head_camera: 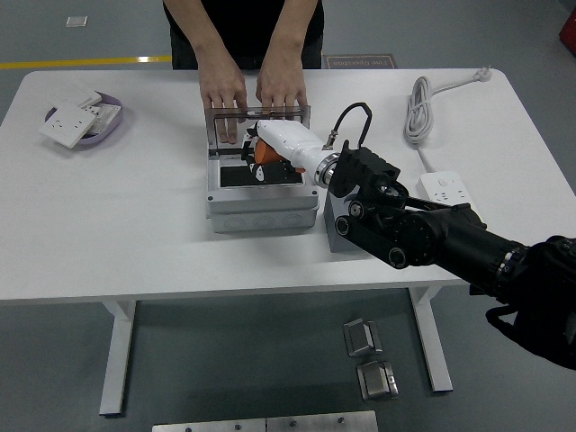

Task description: Pick up the cylinder from the cube,place it in the box,flap close box

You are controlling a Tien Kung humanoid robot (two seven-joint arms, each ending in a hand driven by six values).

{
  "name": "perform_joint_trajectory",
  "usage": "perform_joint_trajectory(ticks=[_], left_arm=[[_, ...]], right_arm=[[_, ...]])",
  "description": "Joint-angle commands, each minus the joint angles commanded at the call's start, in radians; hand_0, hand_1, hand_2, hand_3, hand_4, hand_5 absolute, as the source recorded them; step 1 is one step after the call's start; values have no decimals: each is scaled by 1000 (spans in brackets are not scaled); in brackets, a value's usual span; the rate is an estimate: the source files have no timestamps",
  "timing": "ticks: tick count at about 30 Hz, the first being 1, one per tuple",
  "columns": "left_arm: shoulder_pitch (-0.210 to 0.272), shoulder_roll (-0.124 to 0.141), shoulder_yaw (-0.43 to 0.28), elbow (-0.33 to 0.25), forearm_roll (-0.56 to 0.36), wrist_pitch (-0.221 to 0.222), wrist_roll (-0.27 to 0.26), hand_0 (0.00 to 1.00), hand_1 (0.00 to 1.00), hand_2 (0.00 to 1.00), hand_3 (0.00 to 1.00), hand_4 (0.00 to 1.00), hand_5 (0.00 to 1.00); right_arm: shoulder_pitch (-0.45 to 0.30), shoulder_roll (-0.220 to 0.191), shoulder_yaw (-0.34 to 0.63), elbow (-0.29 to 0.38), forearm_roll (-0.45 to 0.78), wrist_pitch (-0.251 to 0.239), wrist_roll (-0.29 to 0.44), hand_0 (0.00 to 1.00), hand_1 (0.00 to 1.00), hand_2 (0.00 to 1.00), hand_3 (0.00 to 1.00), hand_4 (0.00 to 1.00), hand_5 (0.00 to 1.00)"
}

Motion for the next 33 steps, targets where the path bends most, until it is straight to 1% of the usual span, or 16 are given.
perform_joint_trajectory(ticks=[1,2,7,8,9,17,20,25,26,31,32,33], left_arm=[[-1,0,1,0,0,0,0,586,627,589,624,653,240],[-1,1,2,0,0,0,0,586,627,589,624,652,240],[-6,4,7,0,0,-1,-1,586,627,589,624,652,240],[-7,5,10,0,-1,-1,-1,585,627,589,624,653,242],[-7,7,15,0,-4,-2,-2,585,627,589,624,653,242],[-11,15,18,0,0,-3,-3,585,628,589,624,652,243],[-13,15,18,0,2,-3,-2,585,627,589,624,652,244],[-14,15,14,0,10,-4,1,585,627,589,624,652,244],[-15,15,13,0,11,-4,1,585,628,589,624,652,246],[-18,17,12,0,18,-5,2,585,628,589,624,652,246],[-18,18,13,0,18,-5,2,585,629,589,624,651,247],[-18,18,13,0,19,-5,2,585,629,589,624,651,247]], right_arm=[[3,0,-2,-6,3,0,1,727,601,557,575,129,16],[5,0,-4,-11,6,-1,2,754,629,572,576,137,49],[13,0,-20,-35,33,-8,10,754,629,572,576,137,49],[14,0,-23,-38,39,-8,11,757,637,583,576,136,28],[15,0,-27,-41,44,-9,12,757,637,583,576,136,28],[17,0,-41,-42,84,-8,28,760,641,586,575,131,42],[16,0,-41,-43,94,-1,36,761,649,591,580,141,35],[16,0,-38,-52,89,25,45,761,649,591,580,141,35],[17,0,-38,-54,87,29,46,762,655,596,587,167,44],[22,0,-30,-67,74,48,49,762,655,596,587,167,44],[23,0,-30,-69,72,51,49,731,681,625,636,441,99],[24,0,-29,-71,72,53,49,731,681,625,636,441,99]])
